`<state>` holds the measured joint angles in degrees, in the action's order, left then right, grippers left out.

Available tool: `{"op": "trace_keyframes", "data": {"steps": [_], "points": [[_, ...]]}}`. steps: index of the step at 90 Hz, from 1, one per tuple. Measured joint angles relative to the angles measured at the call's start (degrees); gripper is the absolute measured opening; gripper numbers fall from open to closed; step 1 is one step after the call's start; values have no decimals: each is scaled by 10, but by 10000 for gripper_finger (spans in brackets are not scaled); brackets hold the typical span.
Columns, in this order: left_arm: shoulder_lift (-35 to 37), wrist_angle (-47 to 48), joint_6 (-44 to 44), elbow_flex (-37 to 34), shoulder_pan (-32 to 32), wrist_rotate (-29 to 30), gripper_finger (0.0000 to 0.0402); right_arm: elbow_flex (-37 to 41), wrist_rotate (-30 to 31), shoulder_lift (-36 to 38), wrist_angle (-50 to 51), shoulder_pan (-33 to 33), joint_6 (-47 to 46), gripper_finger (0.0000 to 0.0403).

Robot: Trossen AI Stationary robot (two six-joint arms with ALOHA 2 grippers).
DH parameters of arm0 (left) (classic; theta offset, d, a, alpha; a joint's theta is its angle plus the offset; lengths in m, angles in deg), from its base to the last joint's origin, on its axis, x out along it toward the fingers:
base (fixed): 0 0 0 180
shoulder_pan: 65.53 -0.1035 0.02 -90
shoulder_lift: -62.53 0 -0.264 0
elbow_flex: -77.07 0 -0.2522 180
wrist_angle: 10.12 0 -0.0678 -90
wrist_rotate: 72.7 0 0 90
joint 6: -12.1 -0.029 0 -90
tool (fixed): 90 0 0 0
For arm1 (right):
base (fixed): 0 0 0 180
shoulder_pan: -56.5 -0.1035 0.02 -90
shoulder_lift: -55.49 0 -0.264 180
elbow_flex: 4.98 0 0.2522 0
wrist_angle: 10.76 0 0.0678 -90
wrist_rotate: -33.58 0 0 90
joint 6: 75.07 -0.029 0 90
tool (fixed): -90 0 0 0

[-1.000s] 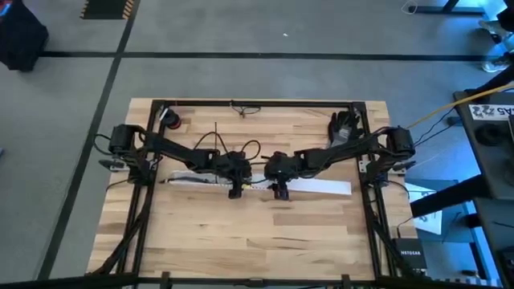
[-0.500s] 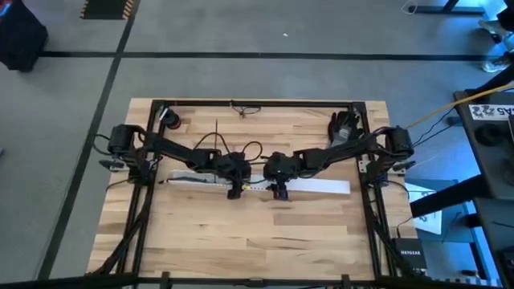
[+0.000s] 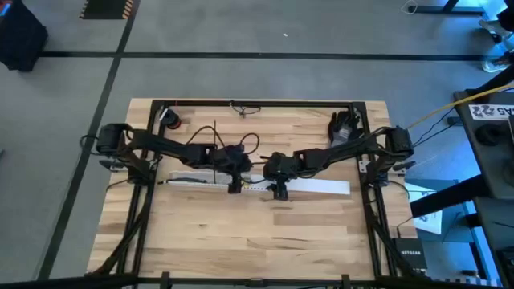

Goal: Ziptie cables
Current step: Close the cable duct

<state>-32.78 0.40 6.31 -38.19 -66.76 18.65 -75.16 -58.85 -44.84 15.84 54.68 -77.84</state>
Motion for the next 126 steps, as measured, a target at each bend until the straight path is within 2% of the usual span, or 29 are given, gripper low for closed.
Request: {"op": "trace_keyframes", "data": {"steps": [19, 32, 83, 99, 116, 126], "points": [[-48, 18, -7, 4, 0, -3, 257, 1, 1, 1, 2, 0, 0, 225], [-50, 59, 14, 5, 0, -1, 257, 1, 2, 0, -2, 0, -5, 225], [-50, 38, 26, 0, 0, 2, 257, 4, 8, -2, -49, -1, -14, 225], [-5, 48, 26, -2, -3, 8, 257, 4, 14, -2, -54, -1, -14, 225], [79, 98, 20, -2, -14, 13, 257, 2, 20, -2, -58, 0, -14, 225], [105, 143, 19, -2, -19, 17, 257, 2, 24, -2, -58, 0, -15, 225]]}}
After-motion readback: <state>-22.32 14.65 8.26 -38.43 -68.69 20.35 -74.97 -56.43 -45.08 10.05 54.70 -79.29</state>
